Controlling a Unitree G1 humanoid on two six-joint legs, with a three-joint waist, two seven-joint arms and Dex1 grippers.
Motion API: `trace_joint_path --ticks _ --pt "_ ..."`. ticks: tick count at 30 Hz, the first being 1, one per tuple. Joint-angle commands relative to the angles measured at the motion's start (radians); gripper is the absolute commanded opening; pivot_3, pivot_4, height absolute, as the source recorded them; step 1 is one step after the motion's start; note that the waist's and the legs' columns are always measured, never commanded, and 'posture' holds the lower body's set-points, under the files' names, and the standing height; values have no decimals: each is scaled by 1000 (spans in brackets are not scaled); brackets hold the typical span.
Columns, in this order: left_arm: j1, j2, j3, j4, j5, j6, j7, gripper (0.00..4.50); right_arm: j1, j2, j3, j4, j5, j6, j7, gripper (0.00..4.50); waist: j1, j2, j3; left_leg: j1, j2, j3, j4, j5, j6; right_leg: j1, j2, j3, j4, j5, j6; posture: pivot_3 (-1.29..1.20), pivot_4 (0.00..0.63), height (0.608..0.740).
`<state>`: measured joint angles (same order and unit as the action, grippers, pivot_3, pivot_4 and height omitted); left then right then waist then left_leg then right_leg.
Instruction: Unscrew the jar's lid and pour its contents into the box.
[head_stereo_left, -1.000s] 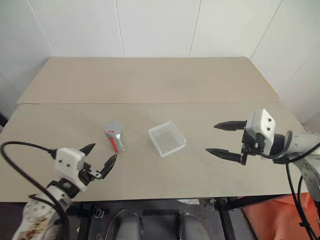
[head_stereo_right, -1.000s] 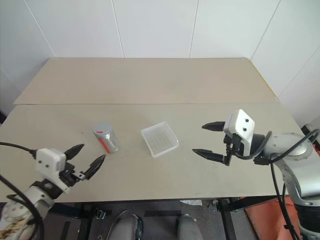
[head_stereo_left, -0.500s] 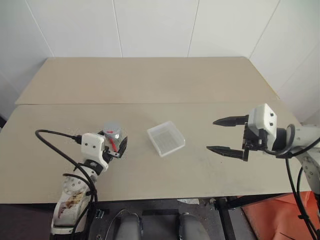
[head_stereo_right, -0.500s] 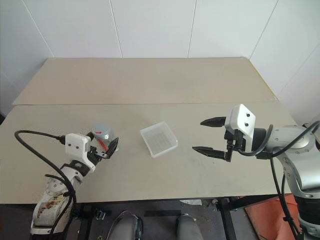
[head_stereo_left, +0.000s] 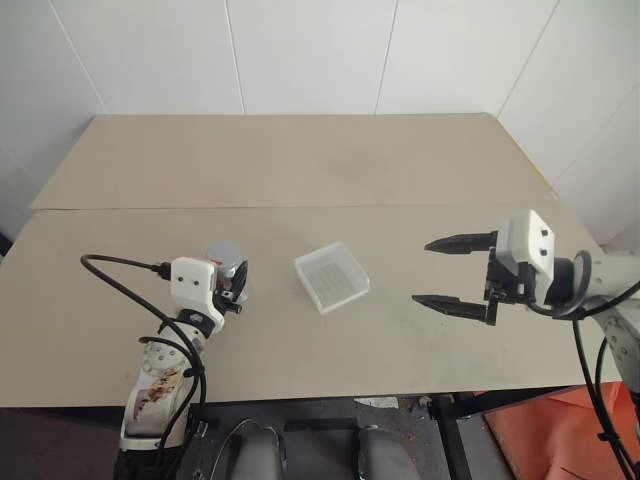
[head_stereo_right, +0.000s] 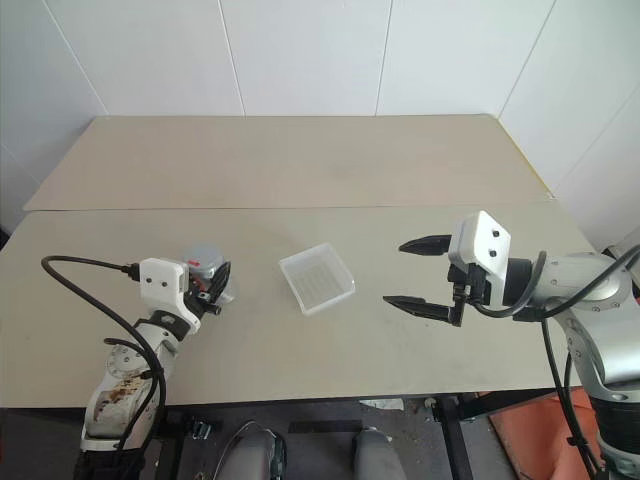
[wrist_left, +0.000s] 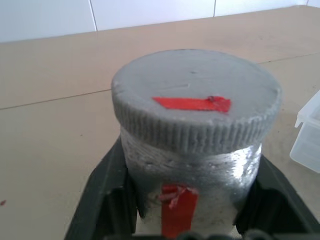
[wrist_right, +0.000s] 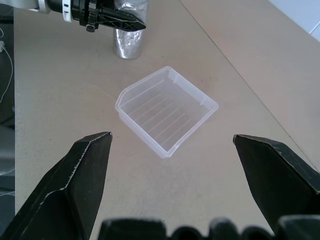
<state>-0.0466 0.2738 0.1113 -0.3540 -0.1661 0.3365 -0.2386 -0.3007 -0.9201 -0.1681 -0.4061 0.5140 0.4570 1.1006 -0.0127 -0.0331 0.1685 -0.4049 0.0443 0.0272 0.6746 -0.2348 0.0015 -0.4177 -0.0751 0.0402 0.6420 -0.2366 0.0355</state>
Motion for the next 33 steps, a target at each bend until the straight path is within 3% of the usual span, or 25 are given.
trace_joint_path --ticks 1,8,13,15,20,26,33 --pt "-41 73 17 -59 -54 52 -86 1982 -65 30 17 -35 28 -14 -20 4500 -1 0 0 0 0 0 0 0 0 0 0 0 0 0 0 0 150 740" --pt "-213 415 156 16 -400 216 -545 1982 -255 160 156 -25 47 60 -76 4500 -3 0 0 -2 1 0 0 0 0 -3 1 0 1 0 0 0 150 740" --pt "-410 565 140 241 -492 195 -856 1982 -474 302 229 62 65 177 -169 4500 -4 0 1 -2 1 0 0 0 0 -4 1 0 1 0 0 0 150 740" --pt "-486 570 100 303 -499 187 -942 1982 -546 352 250 91 64 223 -208 4500 0 0 1 -2 1 0 0 0 0 -4 1 -1 1 0 0 0 150 740" --pt "-663 473 -21 453 -446 139 -1046 1982 -721 492 305 176 52 360 -324 4500 3 0 1 -5 0 0 1 0 0 -5 0 -2 1 0 0 0 150 740" --pt "-759 395 -92 566 -396 77 -1123 1982 -809 573 353 235 10 438 -407 4500 -4 0 1 -9 1 0 2 0 0 -8 1 -2 6 0 0 0 150 740" --pt "-792 373 -101 615 -362 34 -1167 1982 -832 594 386 292 -37 440 -406 4500 -6 0 1 -10 1 0 1 0 0 -9 1 -2 6 0 0 0 150 740"
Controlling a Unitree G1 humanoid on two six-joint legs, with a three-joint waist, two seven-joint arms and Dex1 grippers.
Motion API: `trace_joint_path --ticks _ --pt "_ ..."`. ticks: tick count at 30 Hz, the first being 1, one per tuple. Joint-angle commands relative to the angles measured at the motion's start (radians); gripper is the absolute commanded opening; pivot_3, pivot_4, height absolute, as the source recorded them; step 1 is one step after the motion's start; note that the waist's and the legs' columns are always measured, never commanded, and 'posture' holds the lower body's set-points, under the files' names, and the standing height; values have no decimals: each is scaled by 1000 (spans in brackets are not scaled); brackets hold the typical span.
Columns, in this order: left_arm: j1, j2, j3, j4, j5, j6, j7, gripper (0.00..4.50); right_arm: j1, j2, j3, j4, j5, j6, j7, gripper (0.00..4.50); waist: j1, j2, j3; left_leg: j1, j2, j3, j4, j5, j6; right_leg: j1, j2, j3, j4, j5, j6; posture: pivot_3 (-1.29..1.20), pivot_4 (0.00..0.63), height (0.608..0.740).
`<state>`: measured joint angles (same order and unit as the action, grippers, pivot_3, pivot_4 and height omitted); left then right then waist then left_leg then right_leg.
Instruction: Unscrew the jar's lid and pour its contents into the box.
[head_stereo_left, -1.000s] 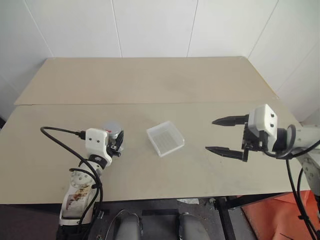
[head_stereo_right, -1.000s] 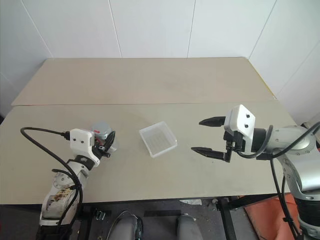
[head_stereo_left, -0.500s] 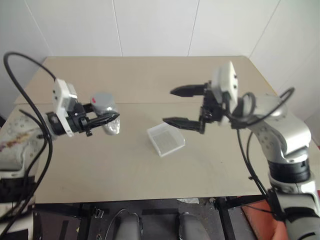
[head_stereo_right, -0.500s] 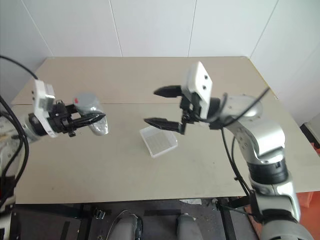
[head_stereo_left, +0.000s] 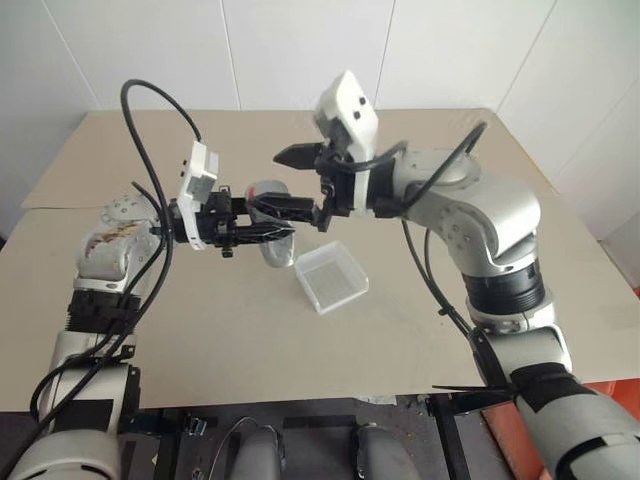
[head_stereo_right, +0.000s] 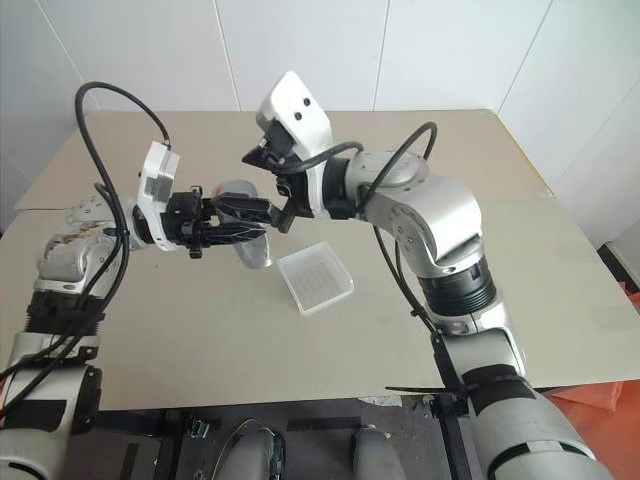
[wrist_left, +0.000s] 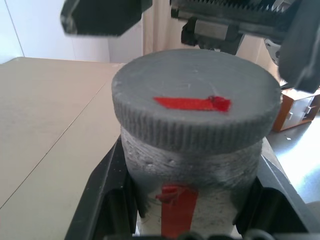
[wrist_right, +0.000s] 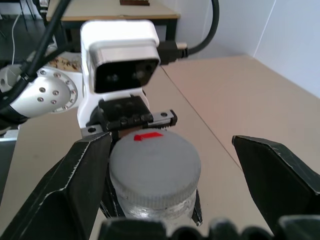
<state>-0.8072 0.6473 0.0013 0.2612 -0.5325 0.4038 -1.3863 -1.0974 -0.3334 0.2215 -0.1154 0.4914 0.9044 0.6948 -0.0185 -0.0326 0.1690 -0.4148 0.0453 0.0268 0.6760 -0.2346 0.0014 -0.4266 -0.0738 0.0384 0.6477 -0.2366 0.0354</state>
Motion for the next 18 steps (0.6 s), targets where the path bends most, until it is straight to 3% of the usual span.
trace_joint_path --ticks 1,5,11,16,18 --pt "-31 0 9 0 7 -33 -21 1982 -37 8 1 8 -18 -9 8 4500 0 0 0 0 0 0 0 0 0 0 0 0 0 0 0 0 150 740" --pt "-29 3 16 -4 13 -36 -30 1982 -39 18 1 26 -27 -19 24 4330 1 0 0 0 0 0 0 0 0 0 0 0 0 0 0 0 150 740" --pt "-28 9 23 -8 19 -44 -37 1982 -52 39 -18 65 -15 -22 68 2780 0 0 0 0 0 0 0 0 0 0 0 0 0 0 0 0 150 740" --pt "-41 10 20 9 25 -80 -69 1982 -64 62 -36 121 5 -34 105 2780 0 0 0 0 0 0 0 0 0 0 0 0 0 0 0 0 150 740" --pt "-57 4 20 24 15 -101 -113 1982 -60 63 -51 161 37 -85 203 2780 0 0 0 0 0 0 0 0 0 0 0 0 0 0 0 0 150 740"
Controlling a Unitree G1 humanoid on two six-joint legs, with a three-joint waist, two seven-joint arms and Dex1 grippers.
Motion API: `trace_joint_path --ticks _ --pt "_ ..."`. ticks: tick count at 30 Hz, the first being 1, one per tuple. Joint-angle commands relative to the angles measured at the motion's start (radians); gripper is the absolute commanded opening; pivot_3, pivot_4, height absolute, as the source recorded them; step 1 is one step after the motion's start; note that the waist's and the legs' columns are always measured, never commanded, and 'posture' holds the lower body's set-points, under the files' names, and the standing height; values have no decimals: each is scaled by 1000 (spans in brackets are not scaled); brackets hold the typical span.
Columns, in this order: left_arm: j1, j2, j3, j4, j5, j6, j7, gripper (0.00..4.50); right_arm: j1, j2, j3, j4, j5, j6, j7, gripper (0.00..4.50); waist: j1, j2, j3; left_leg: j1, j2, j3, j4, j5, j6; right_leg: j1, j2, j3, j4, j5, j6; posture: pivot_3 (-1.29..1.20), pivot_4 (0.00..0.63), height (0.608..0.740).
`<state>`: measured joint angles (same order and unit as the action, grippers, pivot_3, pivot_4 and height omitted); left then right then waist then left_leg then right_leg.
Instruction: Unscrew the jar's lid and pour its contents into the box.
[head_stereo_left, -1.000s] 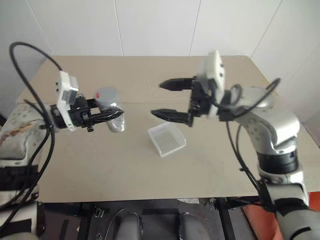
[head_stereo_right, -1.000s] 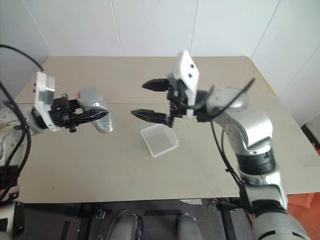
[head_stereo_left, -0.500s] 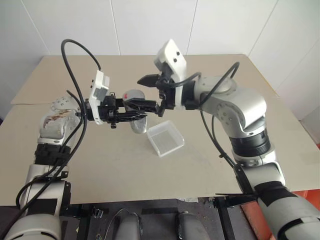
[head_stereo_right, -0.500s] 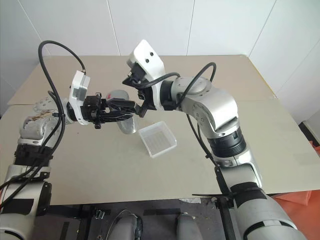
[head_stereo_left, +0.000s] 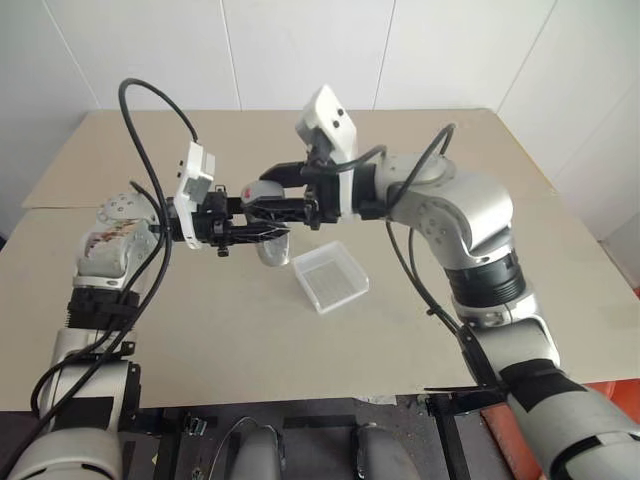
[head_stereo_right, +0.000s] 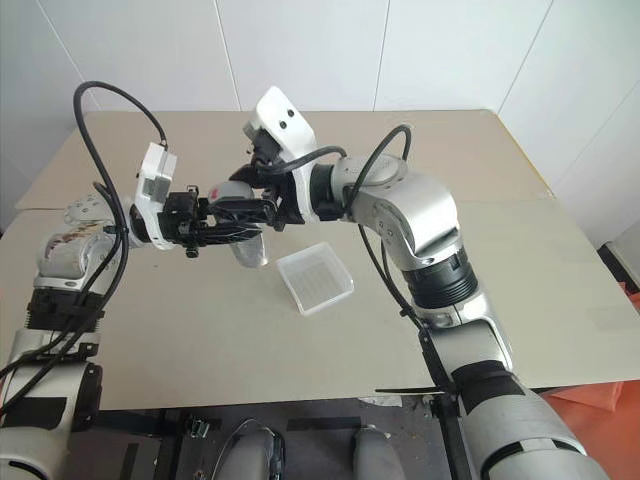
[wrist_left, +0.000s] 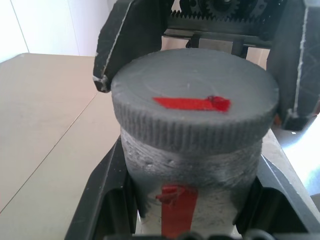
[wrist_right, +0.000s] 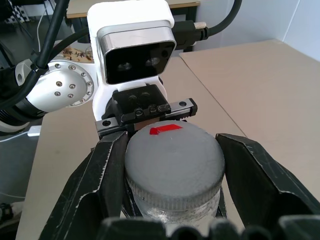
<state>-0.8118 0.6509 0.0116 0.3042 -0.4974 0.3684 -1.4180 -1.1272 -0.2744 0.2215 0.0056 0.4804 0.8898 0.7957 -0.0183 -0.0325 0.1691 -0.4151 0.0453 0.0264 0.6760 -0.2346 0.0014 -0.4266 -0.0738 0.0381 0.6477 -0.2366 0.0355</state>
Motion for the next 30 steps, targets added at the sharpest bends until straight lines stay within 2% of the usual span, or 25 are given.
trace_joint_path --ticks 1,3,6,8,10,13,15,19,23,27,30 --pt "-59 -2 10 -13 -24 -74 -101 1982 -26 0 -55 56 61 -101 156 2780 0 0 0 0 0 0 0 0 0 0 0 0 0 0 0 0 150 740" --pt "-71 2 -4 -14 -65 -81 -173 1982 -10 -19 -56 111 88 -236 378 2780 2 0 0 0 0 0 0 0 0 0 0 0 0 0 0 0 150 740" --pt "-78 28 -50 -34 -138 -78 -196 1982 -20 -23 -54 218 102 -377 625 2780 3 0 0 -1 0 0 0 0 0 1 0 -1 -1 0 0 0 150 740" --pt "-82 50 -89 -55 -191 -77 -196 1982 -43 -15 -48 304 98 -451 762 2780 1 0 0 0 0 0 0 0 0 1 0 -1 -1 0 0 0 150 740" --pt "-85 70 -121 -65 -224 -87 -196 1982 -66 -4 -43 371 80 -499 811 2780 -2 1 0 0 0 0 1 0 0 1 0 -1 0 0 0 0 150 740" --pt "-94 86 -150 -66 -236 -106 -196 1982 -114 30 -50 481 38 -557 815 2780 -18 1 1 1 1 0 1 0 0 0 2 0 0 0 0 0 150 740" --pt "-96 91 -153 -58 -236 -114 -196 1982 -127 39 -56 511 23 -571 799 3489 -21 1 1 1 2 -1 0 0 0 0 3 0 1 0 0 0 150 740" --pt "-87 107 -150 -48 -232 -119 -196 1982 -120 32 -69 506 0 -579 751 4464 -21 1 1 0 2 -1 0 0 0 0 2 0 0 0 0 0 150 740" --pt "-74 114 -112 -15 -187 -94 -196 1982 -77 -10 -109 419 -16 -540 633 4464 -19 1 1 0 2 -1 0 0 0 0 2 -1 1 0 0 0 150 740" --pt "-43 127 -80 24 -117 -85 -128 1982 -7 -71 -121 227 -36 -446 489 4464 -15 1 1 0 2 -1 0 0 0 0 1 -1 0 0 0 0 150 740" --pt "-15 112 -53 11 -100 -71 -85 1982 23 -83 -131 80 6 -326 391 4464 -19 1 1 0 2 -1 0 0 0 -1 2 -1 1 0 0 0 150 740"
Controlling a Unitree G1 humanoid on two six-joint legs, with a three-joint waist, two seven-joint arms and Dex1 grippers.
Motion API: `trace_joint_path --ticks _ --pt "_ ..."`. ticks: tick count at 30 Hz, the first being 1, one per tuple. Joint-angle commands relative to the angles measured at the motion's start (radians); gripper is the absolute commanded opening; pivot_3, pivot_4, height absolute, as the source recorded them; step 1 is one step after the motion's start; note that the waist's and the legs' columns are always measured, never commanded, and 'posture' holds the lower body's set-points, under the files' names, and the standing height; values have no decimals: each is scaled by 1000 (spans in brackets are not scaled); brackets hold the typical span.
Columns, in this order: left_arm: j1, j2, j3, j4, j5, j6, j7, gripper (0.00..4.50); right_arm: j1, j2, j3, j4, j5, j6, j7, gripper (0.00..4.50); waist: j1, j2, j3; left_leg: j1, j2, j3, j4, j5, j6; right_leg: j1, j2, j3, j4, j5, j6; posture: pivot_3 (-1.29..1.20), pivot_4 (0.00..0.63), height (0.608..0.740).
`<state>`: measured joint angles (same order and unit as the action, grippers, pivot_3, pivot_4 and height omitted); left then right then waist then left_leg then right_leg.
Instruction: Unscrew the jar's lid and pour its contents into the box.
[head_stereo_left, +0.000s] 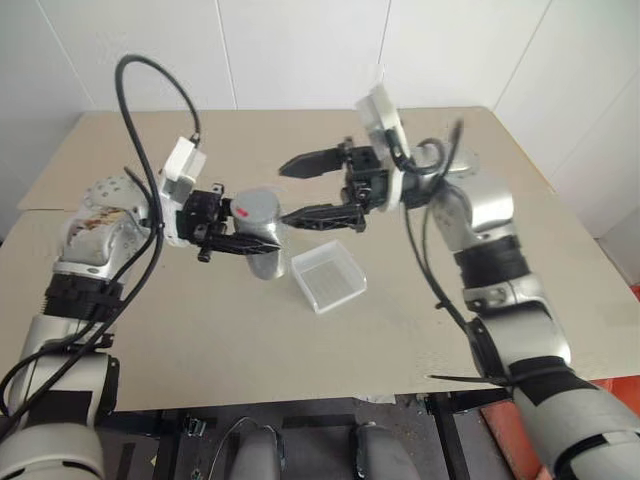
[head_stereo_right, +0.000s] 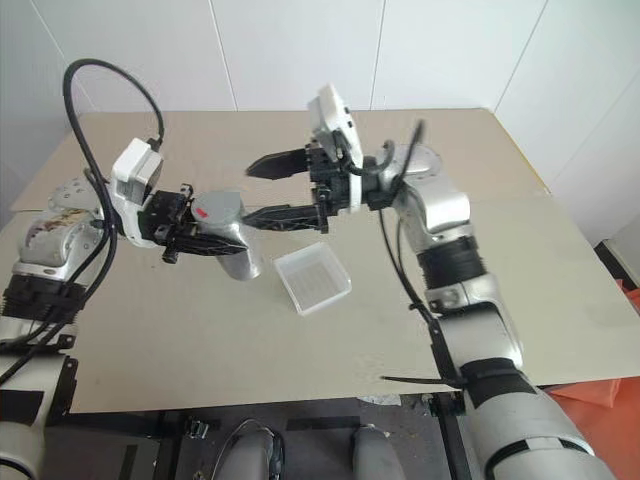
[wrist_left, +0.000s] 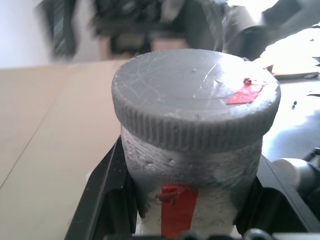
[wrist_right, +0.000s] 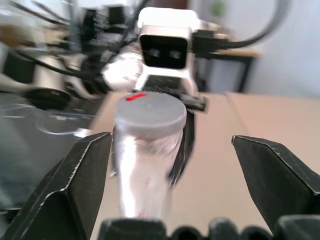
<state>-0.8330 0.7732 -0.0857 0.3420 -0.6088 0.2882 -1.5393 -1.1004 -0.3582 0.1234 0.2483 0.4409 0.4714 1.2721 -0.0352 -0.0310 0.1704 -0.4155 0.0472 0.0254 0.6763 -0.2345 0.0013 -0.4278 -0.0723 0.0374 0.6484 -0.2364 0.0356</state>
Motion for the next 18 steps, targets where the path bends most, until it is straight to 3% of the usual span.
trace_joint_path --ticks 1,6,18 --pt "13 -16 48 -32 19 9 46 1982 3 5 -32 -206 55 128 -118 4464 -3 0 0 0 0 0 0 0 0 0 0 0 0 0 0 0 150 740" --pt "18 -40 62 -43 41 20 77 1982 18 70 19 -276 14 189 -253 4464 -5 0 0 0 0 0 0 0 0 0 1 0 0 0 0 0 150 740" --pt "43 -56 102 -103 45 50 99 1982 -44 185 98 -104 -104 152 -381 4464 -4 0 0 0 0 0 0 0 0 0 0 0 0 0 0 0 150 740"
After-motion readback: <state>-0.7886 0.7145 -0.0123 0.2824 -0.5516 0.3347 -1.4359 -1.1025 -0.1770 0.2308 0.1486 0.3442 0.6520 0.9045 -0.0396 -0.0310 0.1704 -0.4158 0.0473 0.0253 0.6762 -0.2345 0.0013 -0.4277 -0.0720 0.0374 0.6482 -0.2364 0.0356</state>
